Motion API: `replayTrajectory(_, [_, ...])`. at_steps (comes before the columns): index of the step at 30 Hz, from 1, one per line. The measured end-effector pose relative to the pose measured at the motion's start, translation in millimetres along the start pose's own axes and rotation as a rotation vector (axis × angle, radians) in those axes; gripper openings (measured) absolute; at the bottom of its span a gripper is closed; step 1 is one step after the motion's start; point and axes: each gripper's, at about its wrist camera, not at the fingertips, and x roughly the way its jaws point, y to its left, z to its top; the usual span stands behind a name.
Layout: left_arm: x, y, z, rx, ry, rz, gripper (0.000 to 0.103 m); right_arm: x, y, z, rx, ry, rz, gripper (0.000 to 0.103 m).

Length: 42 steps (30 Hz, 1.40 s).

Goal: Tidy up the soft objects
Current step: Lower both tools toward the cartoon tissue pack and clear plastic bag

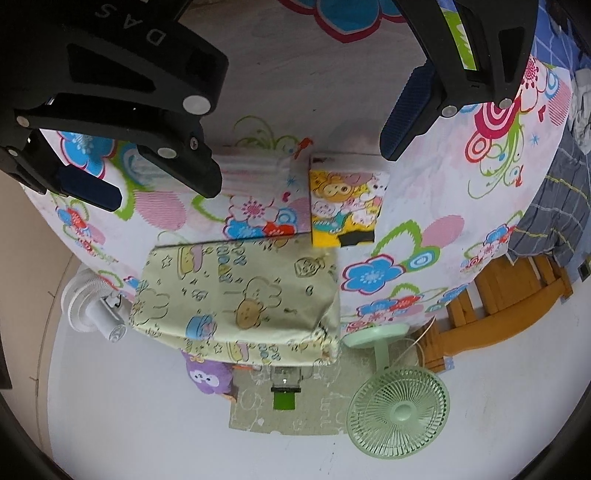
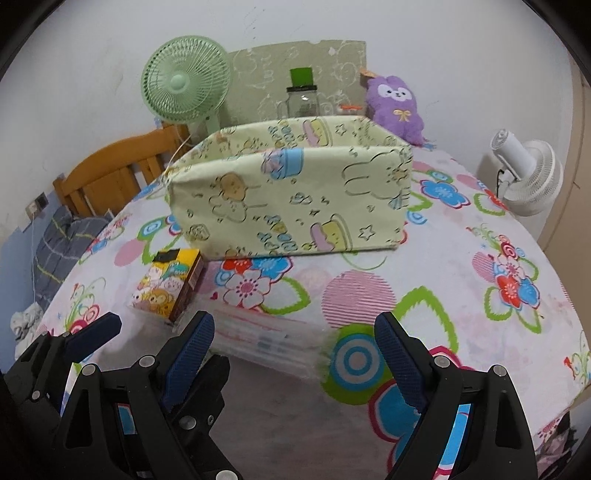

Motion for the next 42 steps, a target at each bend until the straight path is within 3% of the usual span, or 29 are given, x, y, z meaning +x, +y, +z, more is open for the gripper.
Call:
replayTrajectory(27, [20.3, 8.5, -6.0, -0.018, 0.065, 0.014, 0.097, 36.9, 15.9, 0.8, -0.082, 0.090, 0.032, 0.097])
replayTrajectory(35, [20.9, 7.4, -3.3, -0.021, 0.065, 0.029, 0.098, 38.5, 4.7, 2.4, -0.052, 0.086, -0.060, 0.097])
replayTrajectory(42, [19.4, 9.1, 1.1, -0.025, 0.056, 0.069, 0.097, 33.7, 2.1, 3.5, -0.056, 0.072, -0.031, 0.096])
